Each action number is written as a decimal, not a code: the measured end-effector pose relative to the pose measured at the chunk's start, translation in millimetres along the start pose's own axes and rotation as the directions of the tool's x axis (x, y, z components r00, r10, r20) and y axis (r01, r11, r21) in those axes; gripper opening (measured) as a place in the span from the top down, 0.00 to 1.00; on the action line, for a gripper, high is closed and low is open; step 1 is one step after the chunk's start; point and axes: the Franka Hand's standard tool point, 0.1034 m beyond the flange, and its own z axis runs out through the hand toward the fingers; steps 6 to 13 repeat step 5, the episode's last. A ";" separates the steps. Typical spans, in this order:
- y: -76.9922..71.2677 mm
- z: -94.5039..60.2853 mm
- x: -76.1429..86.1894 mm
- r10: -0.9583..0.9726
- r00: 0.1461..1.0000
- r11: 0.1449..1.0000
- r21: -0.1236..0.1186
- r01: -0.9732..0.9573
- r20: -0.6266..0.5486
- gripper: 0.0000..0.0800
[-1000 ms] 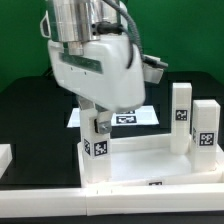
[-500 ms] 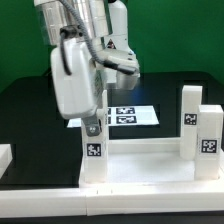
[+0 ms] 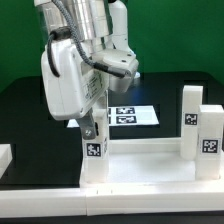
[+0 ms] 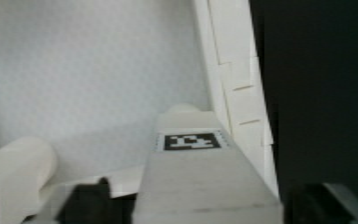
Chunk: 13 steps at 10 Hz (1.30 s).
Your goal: Assemble desk
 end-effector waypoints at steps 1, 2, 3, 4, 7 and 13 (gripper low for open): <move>-3.2 -8.5 -2.3 -0.009 1.000 1.000 0.011 0.009 0.009 0.21; -8.8 -28.3 -5.6 -0.024 0.999 0.999 0.039 0.023 0.026 0.21; -11.7 -45.9 -7.4 -0.033 0.999 0.998 0.063 0.030 0.039 0.19; -14.5 -55.9 -7.2 -0.031 0.998 0.997 0.071 0.028 0.047 0.19; -14.3 -54.9 -6.8 -0.031 0.998 0.997 0.071 0.028 0.045 0.19; -14.3 -54.9 -6.8 -0.031 0.998 0.997 0.071 0.028 0.045 0.19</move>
Offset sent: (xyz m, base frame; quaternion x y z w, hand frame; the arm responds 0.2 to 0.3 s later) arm 0.0054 -0.0062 0.0520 -0.0009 -0.0234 -0.0164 0.9996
